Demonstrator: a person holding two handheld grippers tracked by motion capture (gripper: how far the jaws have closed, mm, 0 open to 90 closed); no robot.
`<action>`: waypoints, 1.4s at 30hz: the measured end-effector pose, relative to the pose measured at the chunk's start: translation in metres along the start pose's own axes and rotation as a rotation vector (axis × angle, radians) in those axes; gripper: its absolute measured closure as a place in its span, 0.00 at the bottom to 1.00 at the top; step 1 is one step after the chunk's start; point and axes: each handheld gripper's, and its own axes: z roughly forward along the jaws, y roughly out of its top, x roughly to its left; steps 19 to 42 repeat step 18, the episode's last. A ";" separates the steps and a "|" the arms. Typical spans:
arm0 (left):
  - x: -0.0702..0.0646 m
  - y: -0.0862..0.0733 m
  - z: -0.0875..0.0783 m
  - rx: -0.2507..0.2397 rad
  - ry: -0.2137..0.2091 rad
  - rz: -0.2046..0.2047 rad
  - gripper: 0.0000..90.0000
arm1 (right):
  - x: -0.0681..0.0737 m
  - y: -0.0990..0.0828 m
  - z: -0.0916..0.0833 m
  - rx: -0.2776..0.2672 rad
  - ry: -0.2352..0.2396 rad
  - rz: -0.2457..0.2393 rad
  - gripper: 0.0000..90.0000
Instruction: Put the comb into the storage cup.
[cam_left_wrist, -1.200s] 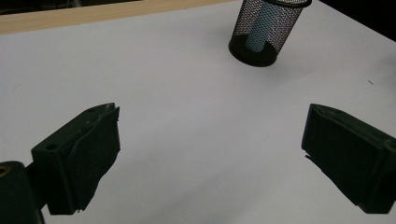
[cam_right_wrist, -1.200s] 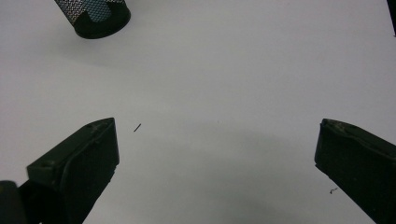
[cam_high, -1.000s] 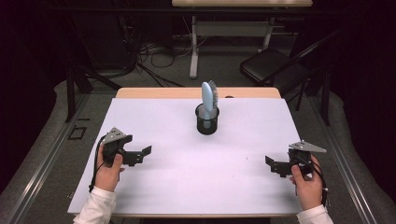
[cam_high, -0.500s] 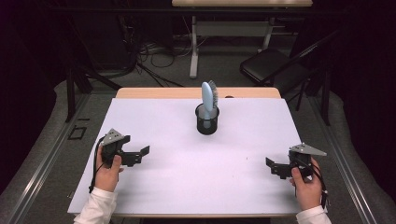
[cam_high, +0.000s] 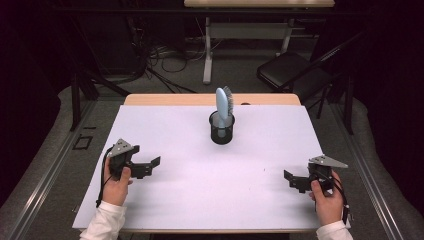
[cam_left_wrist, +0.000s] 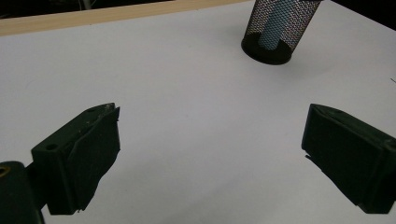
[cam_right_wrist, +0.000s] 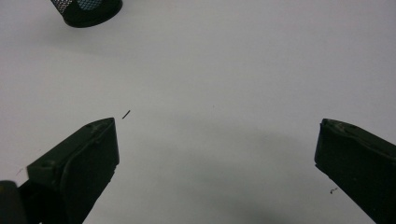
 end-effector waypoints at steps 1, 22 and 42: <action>0.000 0.000 0.000 0.002 -0.002 0.001 0.05 | 0.000 0.000 0.000 -0.002 0.000 0.000 0.00; 0.007 0.000 -0.004 -0.016 0.010 -0.021 0.05 | -0.002 -0.001 0.001 0.000 -0.012 0.013 0.00; 0.007 0.000 -0.004 -0.016 0.010 -0.021 0.05 | -0.002 -0.001 0.001 0.000 -0.012 0.013 0.00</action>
